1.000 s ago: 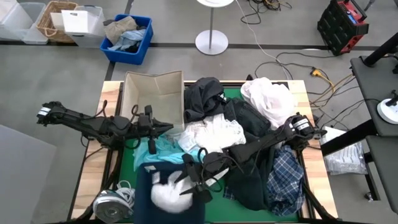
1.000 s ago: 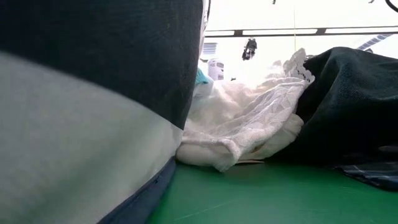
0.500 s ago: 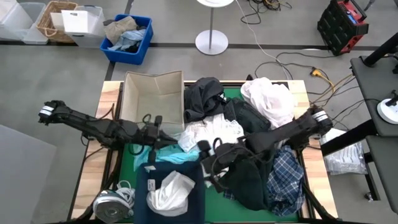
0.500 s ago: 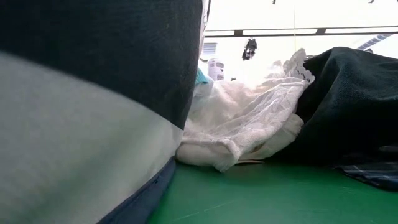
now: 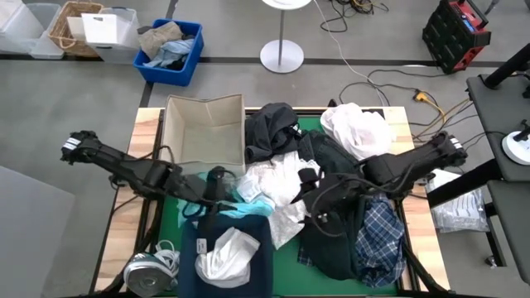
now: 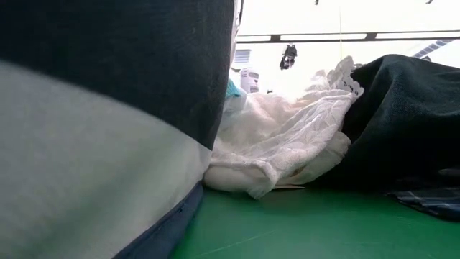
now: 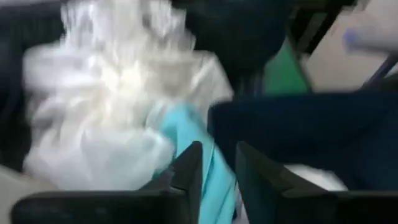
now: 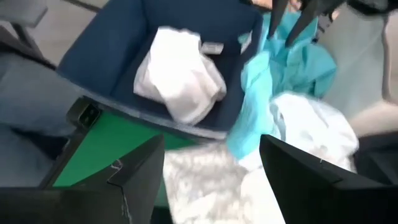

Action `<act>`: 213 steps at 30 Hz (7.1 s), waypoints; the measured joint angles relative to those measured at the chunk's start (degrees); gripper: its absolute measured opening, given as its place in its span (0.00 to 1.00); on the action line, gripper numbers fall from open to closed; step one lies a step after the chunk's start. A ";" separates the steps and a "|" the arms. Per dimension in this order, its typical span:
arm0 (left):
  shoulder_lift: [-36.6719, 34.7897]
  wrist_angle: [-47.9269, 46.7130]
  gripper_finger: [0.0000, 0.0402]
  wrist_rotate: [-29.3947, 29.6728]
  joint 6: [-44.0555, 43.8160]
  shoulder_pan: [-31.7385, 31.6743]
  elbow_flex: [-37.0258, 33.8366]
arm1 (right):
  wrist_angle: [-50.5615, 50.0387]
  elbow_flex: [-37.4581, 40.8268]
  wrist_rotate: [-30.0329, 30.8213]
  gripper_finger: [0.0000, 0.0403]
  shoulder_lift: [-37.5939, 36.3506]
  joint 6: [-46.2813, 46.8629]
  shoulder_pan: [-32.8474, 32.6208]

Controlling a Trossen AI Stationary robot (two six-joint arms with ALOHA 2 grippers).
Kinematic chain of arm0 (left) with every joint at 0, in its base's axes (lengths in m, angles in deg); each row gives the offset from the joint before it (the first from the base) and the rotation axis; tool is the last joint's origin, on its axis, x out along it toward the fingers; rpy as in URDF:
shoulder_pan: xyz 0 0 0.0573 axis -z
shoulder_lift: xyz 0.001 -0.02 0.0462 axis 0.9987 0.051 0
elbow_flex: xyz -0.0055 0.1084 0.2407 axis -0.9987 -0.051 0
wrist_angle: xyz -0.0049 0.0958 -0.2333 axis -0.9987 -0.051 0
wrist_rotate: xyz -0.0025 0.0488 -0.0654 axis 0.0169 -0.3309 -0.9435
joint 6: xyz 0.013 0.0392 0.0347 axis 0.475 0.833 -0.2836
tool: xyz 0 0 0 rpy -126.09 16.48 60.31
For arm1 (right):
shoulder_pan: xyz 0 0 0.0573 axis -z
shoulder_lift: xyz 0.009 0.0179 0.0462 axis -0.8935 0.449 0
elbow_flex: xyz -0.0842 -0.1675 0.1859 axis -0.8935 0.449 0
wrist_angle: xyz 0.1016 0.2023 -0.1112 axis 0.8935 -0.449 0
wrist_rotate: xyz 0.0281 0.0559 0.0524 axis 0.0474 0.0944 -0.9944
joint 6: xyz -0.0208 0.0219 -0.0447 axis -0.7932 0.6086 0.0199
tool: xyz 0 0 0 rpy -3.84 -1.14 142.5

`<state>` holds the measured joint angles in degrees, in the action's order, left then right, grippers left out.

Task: Sort clothes
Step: Put the light blue short pants into the white laundry organizer

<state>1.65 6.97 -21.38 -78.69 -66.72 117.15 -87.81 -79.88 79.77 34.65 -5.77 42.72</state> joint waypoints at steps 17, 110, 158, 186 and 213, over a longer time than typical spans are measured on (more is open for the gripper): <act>19.37 -25.63 0.47 -2.86 -6.04 0.28 12.95 | -1.73 6.87 3.54 0.66 -5.66 2.23 0.00; 19.05 -24.27 0.14 -4.22 -2.67 -0.11 14.45 | 0.55 13.85 3.98 0.72 -5.48 4.82 0.00; 17.92 -41.07 0.00 49.37 26.46 3.92 77.54 | 1.95 14.74 3.98 0.71 -5.48 5.10 0.28; 14.40 30.78 0.00 41.87 92.35 -3.78 78.22 | 3.58 14.76 4.00 0.71 -5.48 3.47 4.17; 18.92 -8.99 0.00 22.21 39.94 -45.79 78.20 | 3.57 16.51 3.98 0.71 -5.48 2.58 7.41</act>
<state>20.57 -2.02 0.83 -38.75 -112.51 195.34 -84.24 -63.37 83.74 29.17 -3.19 50.13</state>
